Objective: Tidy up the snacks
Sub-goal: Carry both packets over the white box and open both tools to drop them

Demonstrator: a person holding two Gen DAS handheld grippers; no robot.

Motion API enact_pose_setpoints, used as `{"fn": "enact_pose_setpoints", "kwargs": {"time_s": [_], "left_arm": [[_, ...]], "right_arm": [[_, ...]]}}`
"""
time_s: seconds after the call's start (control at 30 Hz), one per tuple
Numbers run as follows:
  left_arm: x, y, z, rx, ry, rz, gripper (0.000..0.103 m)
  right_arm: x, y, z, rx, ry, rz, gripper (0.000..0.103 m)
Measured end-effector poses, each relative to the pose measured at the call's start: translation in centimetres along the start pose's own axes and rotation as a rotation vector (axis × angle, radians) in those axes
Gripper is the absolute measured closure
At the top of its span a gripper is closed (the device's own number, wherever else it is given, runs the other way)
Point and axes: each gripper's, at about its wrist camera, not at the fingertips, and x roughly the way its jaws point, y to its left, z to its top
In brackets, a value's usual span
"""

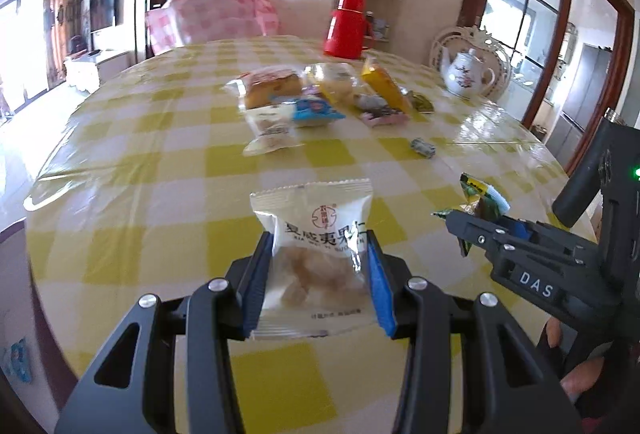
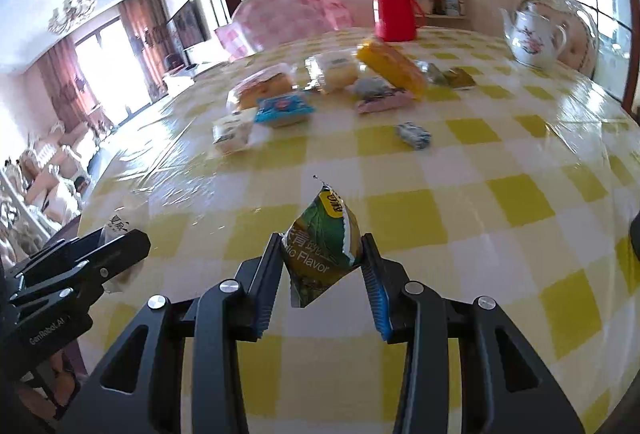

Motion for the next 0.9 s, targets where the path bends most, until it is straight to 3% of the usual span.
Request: {"fn": "enact_pose_setpoints", "kwargs": {"time_s": [0.57,0.9], "left_arm": [[-4.9,7.9,-2.5,-0.128,0.004,0.082,0.058],[-9.4,14.1,-2.6,-0.215,-0.048,0.191,0.058]], "right_arm": [[0.4,9.6,-1.3,-0.172,0.045,0.095,0.063],[0.6,18.1,-1.6,-0.337,0.07,0.203,0.063]]}}
